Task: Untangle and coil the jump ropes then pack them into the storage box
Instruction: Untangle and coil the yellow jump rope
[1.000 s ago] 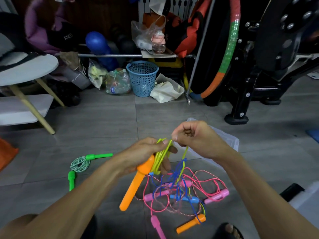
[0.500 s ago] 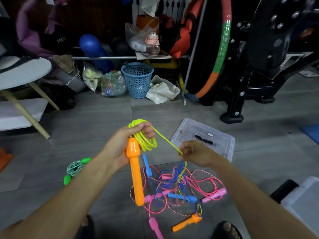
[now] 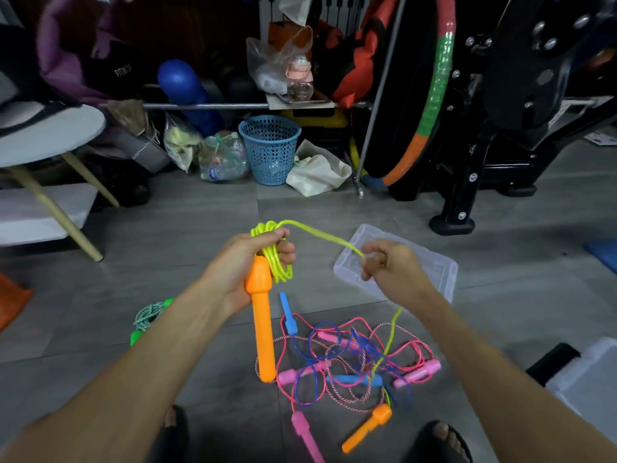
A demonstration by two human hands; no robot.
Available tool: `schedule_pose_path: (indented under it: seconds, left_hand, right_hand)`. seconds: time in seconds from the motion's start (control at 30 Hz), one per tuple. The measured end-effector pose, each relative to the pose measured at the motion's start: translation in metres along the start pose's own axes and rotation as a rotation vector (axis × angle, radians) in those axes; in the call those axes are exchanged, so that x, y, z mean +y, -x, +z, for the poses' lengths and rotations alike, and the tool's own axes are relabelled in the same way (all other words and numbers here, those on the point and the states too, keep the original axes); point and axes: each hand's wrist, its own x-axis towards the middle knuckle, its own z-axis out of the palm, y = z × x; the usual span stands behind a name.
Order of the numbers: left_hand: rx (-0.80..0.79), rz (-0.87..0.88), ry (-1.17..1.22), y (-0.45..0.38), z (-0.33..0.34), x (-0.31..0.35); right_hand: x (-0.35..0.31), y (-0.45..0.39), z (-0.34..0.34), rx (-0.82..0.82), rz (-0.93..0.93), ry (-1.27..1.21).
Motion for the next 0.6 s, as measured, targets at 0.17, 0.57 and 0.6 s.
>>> schedule_pose_path:
  seconds: [0.17,0.57,0.6]
  left_hand:
    - [0.025,0.026,-0.090,-0.002,0.008,-0.009]
    - [-0.019,0.019,-0.425,-0.006,0.019,-0.037]
    - [-0.072,-0.016,-0.373,-0.004,0.021,-0.037]
  right_hand:
    - [-0.015,0.016,0.015,-0.146,-0.269,0.571]
    - [-0.053,0.032,0.016,-0.412,-0.265,-0.171]
    - [-0.050,0.029,0.015,-0.395,-0.252,-0.215]
